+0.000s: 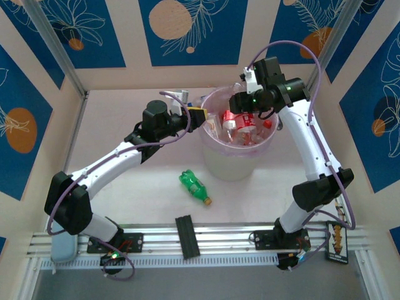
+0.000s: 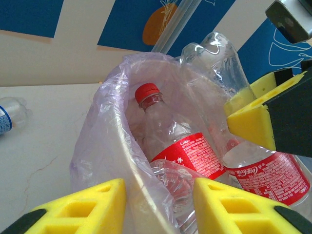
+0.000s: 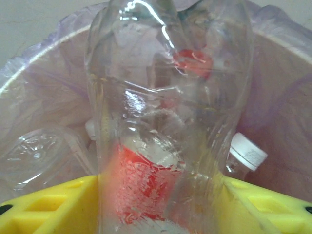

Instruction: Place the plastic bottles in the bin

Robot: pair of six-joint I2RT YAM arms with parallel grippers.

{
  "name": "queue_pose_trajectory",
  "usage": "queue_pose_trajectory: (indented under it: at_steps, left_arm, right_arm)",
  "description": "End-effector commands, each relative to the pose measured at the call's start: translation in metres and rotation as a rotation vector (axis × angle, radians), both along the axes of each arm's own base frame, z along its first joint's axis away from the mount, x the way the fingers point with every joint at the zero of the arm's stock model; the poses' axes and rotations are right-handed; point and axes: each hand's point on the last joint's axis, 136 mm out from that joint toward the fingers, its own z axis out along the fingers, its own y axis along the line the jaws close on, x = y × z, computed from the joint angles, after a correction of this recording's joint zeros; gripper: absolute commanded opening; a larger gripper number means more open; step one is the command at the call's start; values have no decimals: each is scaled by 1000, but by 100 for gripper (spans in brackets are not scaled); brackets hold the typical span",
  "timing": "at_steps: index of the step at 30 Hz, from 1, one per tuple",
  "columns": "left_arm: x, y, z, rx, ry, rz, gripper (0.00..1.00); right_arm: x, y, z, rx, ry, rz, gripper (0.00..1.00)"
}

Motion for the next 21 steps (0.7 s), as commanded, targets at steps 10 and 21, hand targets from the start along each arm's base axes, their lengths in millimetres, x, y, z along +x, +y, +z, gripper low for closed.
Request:
queue_pose_trajectory:
  at_steps: [10,21]
  left_arm:
    - [2,-6,-11,50,11,-4,41]
    - [2,-2,-11,66,7,10,41]
  right_arm:
    - [-13,-50,17,-62,-82,-111,70]
    - [-9,-56,19,-79,-86,-126,61]
